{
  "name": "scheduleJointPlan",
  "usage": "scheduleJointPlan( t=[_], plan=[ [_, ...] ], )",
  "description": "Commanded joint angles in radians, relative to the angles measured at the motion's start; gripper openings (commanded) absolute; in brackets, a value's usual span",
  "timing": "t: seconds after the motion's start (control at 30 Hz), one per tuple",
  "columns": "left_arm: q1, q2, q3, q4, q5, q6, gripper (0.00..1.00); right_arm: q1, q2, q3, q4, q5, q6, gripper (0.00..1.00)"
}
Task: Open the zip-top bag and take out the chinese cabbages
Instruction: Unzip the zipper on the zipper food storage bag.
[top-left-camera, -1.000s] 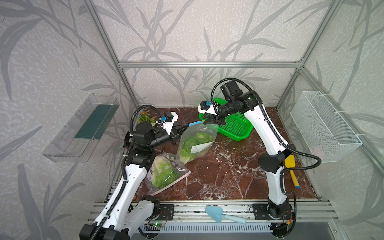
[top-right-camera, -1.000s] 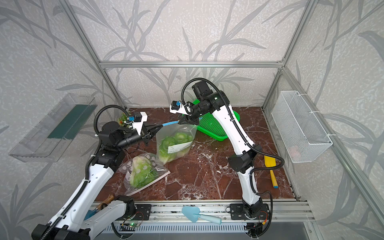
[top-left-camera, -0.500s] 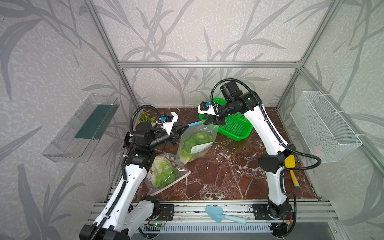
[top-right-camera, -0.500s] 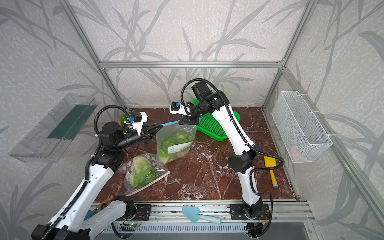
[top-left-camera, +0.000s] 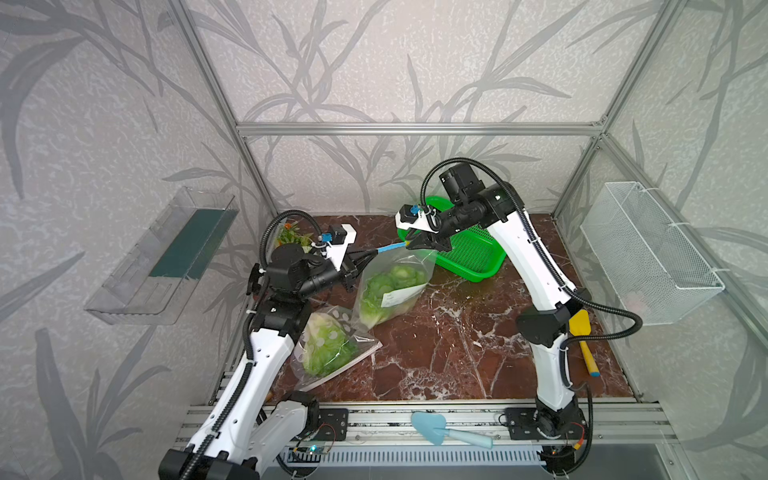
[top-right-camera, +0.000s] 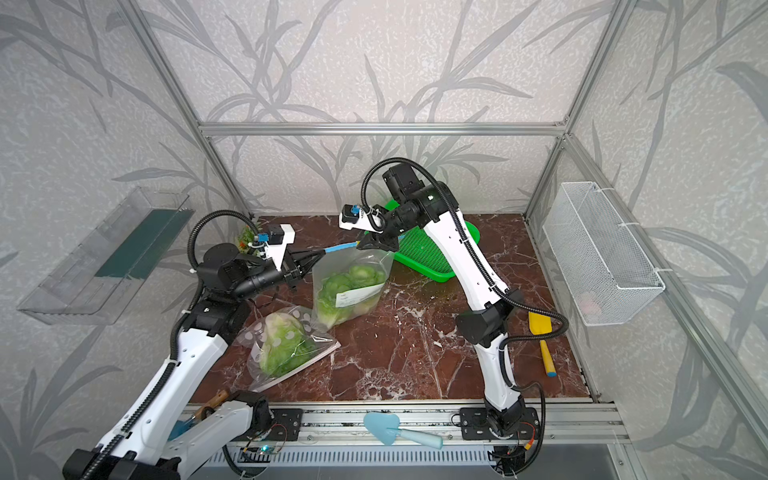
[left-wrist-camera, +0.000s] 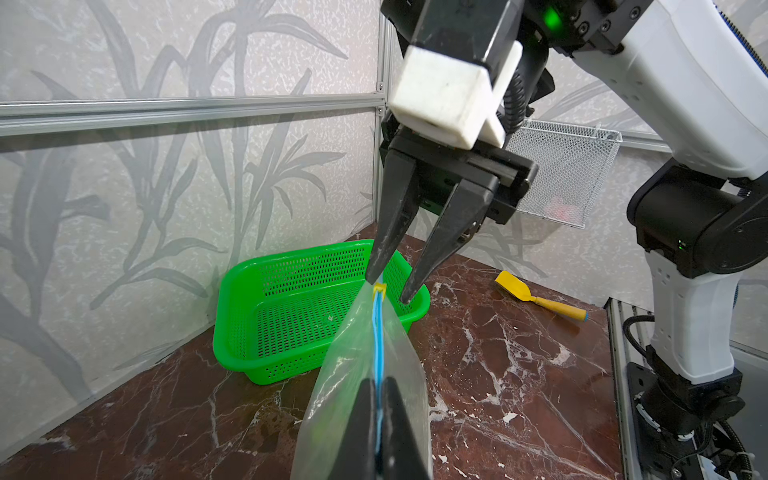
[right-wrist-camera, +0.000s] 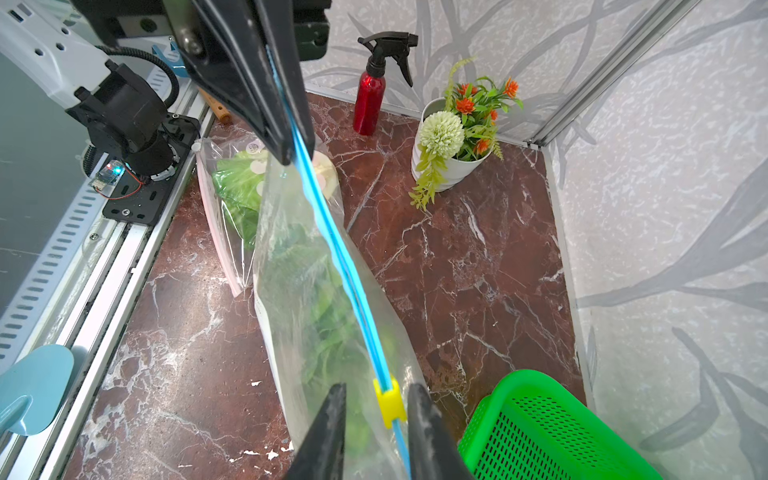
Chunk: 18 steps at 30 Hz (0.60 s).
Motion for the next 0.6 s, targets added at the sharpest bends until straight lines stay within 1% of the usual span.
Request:
scheduleJointPlan(
  t=[0.0,0.13,0.3,0.57],
  plan=[
    [0.004,-0.02,0.031,0.017,0.012,0.027,0.0,0.008,0.015,0.031,-0.038,0.008,0.006,0.28],
    [0.004,-0.023,0.03,0.016,0.012,0.026,0.0,0.008,0.027,0.049,-0.045,0.008,0.008,0.28],
    [0.004,-0.025,0.03,0.011,0.011,0.028,0.0,0.009,0.029,0.056,-0.049,0.009,0.009,0.25],
    [0.003,-0.022,0.031,0.012,0.009,0.028,0.0,0.01,0.034,0.057,-0.056,0.01,0.012,0.29]
  ],
)
